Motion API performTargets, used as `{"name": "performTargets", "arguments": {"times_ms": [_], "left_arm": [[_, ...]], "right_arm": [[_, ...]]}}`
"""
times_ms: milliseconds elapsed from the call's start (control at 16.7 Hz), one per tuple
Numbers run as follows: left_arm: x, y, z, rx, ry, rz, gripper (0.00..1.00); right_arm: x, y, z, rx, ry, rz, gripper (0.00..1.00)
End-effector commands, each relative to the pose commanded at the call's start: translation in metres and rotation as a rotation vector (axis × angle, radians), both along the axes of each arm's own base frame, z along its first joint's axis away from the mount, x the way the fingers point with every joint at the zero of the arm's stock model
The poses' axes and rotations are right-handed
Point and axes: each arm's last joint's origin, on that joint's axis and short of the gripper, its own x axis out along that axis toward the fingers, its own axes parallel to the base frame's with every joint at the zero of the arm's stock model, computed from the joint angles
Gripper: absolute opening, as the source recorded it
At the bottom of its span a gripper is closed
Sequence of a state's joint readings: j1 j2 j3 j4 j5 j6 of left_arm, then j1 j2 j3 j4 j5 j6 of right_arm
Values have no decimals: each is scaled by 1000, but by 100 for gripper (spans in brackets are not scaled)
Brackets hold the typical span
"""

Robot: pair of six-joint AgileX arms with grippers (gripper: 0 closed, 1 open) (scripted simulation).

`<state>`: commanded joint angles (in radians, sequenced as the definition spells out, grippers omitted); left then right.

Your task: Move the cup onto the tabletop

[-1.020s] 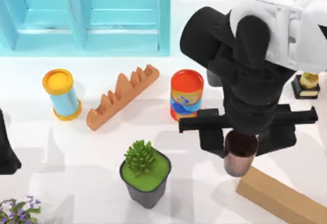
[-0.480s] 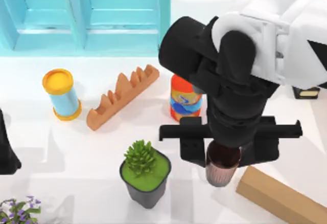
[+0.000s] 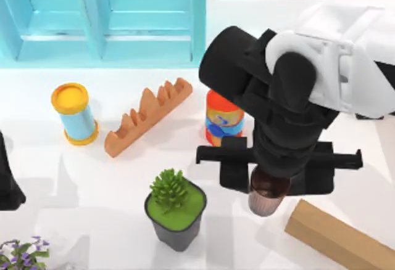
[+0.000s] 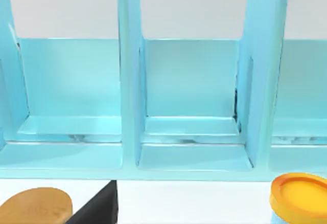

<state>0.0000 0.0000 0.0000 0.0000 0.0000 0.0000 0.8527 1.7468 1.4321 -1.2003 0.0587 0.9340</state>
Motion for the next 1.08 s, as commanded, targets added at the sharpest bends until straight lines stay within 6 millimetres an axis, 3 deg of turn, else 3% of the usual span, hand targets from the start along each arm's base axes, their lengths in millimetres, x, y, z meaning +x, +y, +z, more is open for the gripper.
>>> {"name": "performTargets", "arguments": {"times_ms": [360, 660, 1080], "left_arm": [[0, 0, 0, 0, 0, 0, 100], [0, 0, 0, 0, 0, 0, 100], [0, 0, 0, 0, 0, 0, 100]], "right_arm": [[-8, 4, -44, -20, 64, 56, 0], [-7, 8, -49, -15, 72, 69, 0], [-7, 8, -49, -15, 72, 69, 53]]}}
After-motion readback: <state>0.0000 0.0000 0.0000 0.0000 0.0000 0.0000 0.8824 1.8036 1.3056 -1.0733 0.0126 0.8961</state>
